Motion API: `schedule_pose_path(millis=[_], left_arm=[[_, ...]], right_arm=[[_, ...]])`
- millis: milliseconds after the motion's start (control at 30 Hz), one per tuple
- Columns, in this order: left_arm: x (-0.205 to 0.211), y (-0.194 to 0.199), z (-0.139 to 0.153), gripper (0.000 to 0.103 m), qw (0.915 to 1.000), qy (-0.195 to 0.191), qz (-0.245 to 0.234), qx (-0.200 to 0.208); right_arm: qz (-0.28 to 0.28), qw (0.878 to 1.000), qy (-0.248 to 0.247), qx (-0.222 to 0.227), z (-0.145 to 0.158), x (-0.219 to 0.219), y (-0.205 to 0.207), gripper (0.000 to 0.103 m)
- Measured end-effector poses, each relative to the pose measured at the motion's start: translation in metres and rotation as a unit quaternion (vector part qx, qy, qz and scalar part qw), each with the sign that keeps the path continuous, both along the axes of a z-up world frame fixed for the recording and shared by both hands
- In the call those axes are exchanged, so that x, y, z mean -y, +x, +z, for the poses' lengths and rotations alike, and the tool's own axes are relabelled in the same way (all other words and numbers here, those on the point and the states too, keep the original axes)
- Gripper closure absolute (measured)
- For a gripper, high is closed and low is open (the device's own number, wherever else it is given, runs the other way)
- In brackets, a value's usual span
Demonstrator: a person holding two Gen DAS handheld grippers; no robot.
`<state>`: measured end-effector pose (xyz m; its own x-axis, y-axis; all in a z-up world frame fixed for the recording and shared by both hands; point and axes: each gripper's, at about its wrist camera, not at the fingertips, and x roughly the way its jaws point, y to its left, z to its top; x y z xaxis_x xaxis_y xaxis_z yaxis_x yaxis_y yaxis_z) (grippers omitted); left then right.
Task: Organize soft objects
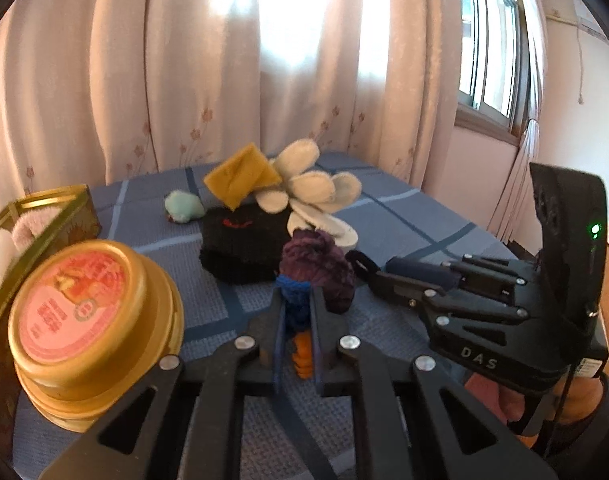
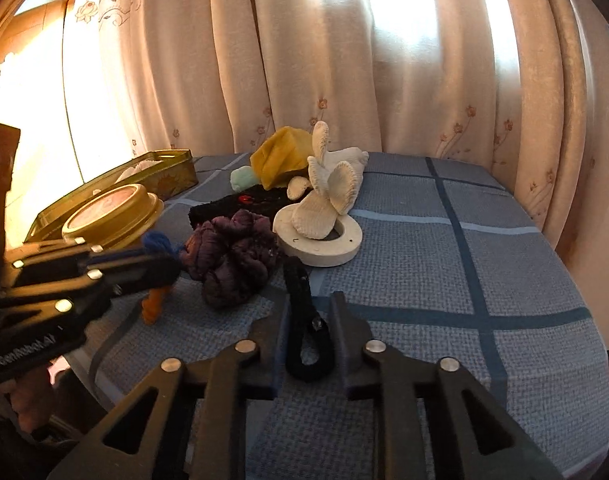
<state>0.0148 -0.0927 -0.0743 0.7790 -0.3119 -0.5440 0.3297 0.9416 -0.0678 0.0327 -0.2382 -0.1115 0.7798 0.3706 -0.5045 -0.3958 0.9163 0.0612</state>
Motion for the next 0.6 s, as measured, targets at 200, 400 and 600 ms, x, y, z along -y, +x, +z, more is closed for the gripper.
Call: schedule_pose_path(millis=[200, 400, 600], left_arm=[[-0.011, -0.003, 0.015, 0.095, 0.9993, -0.015, 0.006, 0.034], [-0.030, 0.010, 0.037, 0.095, 0.9968, -0.017, 0.042, 0.065], [-0.041, 0.027, 0.045, 0.095, 0.9949, -0.014, 0.067, 0.075]], right_arm=[[-0.013, 1.000, 0.003, 0.023, 0.006, 0.002, -0.005, 0.086], [-0.039, 0.995, 0.046, 0.077, 0.027, 0.013, -0.014, 0.086], [-0.060, 0.987, 0.077, 0.125, 0.056, 0.016, -0.008, 0.086]])
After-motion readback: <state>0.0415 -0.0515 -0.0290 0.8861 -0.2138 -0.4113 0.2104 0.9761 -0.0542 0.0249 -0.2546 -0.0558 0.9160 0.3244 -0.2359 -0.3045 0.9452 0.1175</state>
